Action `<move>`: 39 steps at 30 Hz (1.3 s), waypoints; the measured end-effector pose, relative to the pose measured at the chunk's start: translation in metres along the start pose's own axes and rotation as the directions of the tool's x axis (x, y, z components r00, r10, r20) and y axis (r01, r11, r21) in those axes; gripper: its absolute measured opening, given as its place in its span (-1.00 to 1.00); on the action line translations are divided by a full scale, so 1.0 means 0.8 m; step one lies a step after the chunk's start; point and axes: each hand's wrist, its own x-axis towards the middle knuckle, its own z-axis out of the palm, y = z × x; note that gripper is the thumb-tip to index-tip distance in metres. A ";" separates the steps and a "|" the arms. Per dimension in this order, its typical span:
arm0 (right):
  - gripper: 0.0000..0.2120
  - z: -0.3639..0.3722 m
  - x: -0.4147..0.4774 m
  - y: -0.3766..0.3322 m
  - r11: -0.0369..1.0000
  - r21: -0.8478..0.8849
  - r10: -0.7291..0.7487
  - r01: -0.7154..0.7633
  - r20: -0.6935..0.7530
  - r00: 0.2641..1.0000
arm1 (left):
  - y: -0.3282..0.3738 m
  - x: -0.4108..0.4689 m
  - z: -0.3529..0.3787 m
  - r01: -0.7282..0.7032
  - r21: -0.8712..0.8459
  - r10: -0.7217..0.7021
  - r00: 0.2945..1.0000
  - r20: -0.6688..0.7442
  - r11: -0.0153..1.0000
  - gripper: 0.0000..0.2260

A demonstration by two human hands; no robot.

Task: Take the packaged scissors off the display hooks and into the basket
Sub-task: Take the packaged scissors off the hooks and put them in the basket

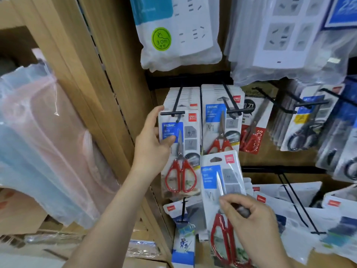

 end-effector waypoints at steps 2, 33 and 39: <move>-0.61 0.001 -0.001 -0.004 1.000 0.003 -0.006 0.006 -0.003 1.000 | -0.004 0.007 0.008 -0.066 0.120 0.073 0.996 -0.060 0.991 -0.39; -0.76 -0.039 0.002 -0.011 0.991 0.137 -0.004 -0.001 0.037 0.999 | -0.005 -0.083 0.023 -0.346 0.048 0.324 0.913 0.250 0.937 -0.65; -0.79 -0.058 -0.005 -0.008 0.991 0.134 -0.040 0.012 0.203 0.978 | 0.022 -0.088 0.040 -0.211 -0.158 0.243 0.944 0.222 0.965 -0.94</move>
